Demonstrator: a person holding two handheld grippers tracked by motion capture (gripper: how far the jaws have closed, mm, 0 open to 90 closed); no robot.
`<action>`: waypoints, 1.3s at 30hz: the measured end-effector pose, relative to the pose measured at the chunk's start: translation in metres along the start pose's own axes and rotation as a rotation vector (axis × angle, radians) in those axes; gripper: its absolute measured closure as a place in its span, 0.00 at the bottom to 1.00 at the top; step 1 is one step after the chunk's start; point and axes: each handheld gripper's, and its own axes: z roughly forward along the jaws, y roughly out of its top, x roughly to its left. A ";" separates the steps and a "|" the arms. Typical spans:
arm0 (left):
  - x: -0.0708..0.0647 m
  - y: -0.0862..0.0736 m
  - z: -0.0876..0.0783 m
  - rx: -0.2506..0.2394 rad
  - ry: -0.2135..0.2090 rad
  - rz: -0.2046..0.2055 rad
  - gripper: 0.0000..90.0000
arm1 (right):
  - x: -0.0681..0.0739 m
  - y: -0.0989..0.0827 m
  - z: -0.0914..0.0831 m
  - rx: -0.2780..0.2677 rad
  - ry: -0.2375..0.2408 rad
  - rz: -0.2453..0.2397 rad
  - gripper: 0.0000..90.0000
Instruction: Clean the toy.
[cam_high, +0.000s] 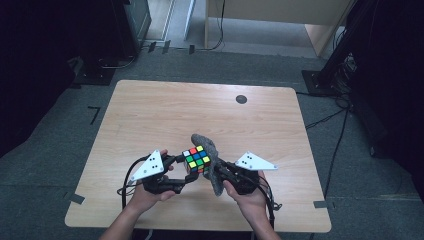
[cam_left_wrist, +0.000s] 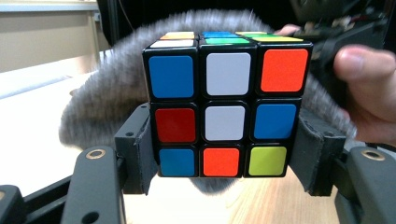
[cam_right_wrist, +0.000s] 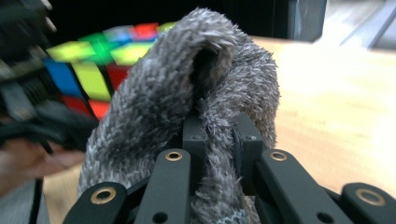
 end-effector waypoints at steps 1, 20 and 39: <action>0.000 0.000 0.001 0.004 -0.004 0.001 0.38 | 0.000 0.000 0.000 0.000 0.000 0.000 0.89; -0.006 -0.003 0.003 -0.125 0.104 -0.073 0.38 | 0.013 -0.018 0.018 -0.020 0.041 0.141 0.88; -0.007 -0.005 0.006 -0.117 0.119 -0.088 0.38 | 0.017 -0.022 0.022 -0.018 0.074 0.174 0.89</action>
